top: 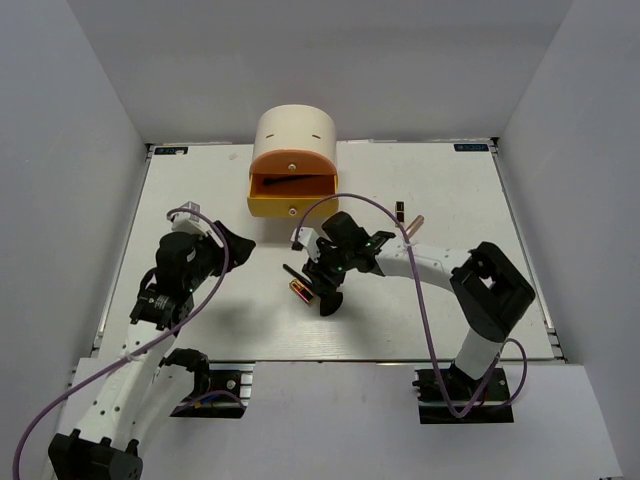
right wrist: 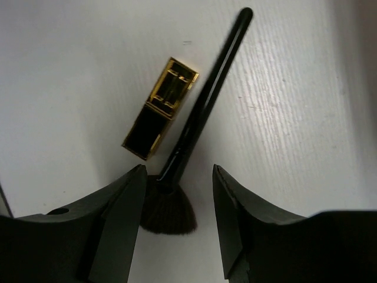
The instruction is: Organize the makeup
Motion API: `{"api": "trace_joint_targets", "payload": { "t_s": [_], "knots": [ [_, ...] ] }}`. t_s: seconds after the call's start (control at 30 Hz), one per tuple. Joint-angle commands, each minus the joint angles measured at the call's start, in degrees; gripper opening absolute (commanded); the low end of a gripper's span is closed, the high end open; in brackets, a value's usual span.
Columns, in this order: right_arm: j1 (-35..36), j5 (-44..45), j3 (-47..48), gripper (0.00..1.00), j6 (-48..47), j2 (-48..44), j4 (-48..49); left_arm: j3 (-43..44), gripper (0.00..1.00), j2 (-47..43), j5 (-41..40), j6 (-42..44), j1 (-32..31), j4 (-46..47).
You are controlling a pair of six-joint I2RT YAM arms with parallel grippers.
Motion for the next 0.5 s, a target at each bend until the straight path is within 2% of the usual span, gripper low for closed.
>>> {"api": "trace_joint_targets", "payload": {
  "t_s": [0.0, 0.47],
  "knots": [
    [0.3, 5.2, 4.1, 0.55, 2.1, 1.5, 0.7, 0.6, 0.74, -1.5, -1.6, -1.8, 0.2, -1.2],
    [1.7, 4.8, 5.2, 0.55, 4.1, 7.1, 0.8, -0.3, 0.75, -3.8, -1.8, -2.0, 0.2, -3.2]
  ]
}}
